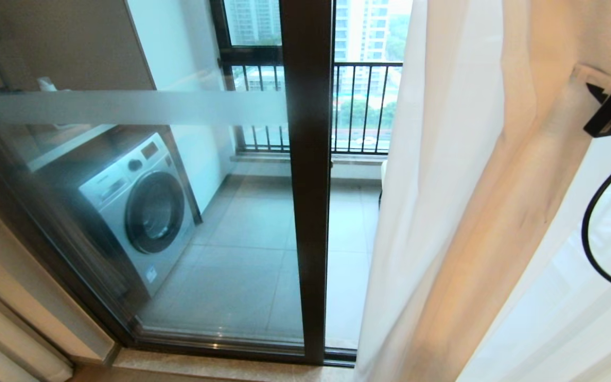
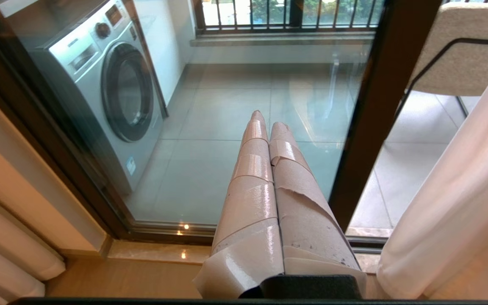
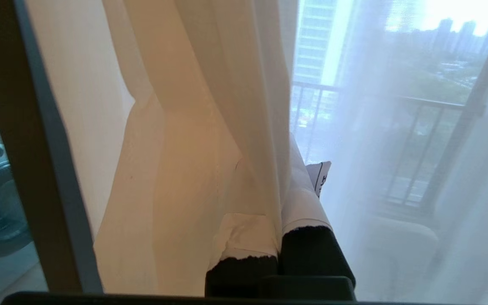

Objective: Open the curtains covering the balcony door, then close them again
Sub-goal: Pull the inner curtains open on both sides

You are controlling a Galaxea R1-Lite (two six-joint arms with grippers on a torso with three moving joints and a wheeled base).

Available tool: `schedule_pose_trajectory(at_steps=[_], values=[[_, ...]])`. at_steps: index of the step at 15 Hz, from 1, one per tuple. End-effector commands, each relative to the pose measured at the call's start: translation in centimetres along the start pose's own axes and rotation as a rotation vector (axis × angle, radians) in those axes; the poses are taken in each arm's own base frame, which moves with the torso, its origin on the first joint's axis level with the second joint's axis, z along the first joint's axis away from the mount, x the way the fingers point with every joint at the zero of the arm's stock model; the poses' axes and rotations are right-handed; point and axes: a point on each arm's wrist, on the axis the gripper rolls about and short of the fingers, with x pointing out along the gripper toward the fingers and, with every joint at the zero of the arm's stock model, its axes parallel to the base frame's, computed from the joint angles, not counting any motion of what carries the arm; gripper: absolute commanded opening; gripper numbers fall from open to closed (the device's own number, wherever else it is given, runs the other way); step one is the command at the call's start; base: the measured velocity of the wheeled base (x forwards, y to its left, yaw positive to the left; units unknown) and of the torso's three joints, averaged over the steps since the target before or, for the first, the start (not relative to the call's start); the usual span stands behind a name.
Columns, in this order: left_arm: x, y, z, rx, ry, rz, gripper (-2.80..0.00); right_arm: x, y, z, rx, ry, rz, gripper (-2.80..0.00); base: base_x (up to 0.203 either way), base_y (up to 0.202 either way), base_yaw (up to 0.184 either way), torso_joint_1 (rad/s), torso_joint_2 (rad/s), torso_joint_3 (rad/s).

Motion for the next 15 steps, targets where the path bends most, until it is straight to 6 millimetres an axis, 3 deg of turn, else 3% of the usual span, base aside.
schedule_pose_trajectory(at_steps=[1,15], values=[[0.01,0.0,0.0,0.001,0.002,0.0,-2.8,-0.02,-0.09,0.06,-0.003,-0.006,-0.003,-2.8,0.0,-0.184,-0.002,0.007,0.01,-0.002],[0.01,0.0,0.0,0.001,0.002,0.002,-2.8,-0.02,-0.24,0.08,-0.005,-0.005,-0.009,-2.8,0.0,-0.183,-0.002,0.002,0.0,0.002]])
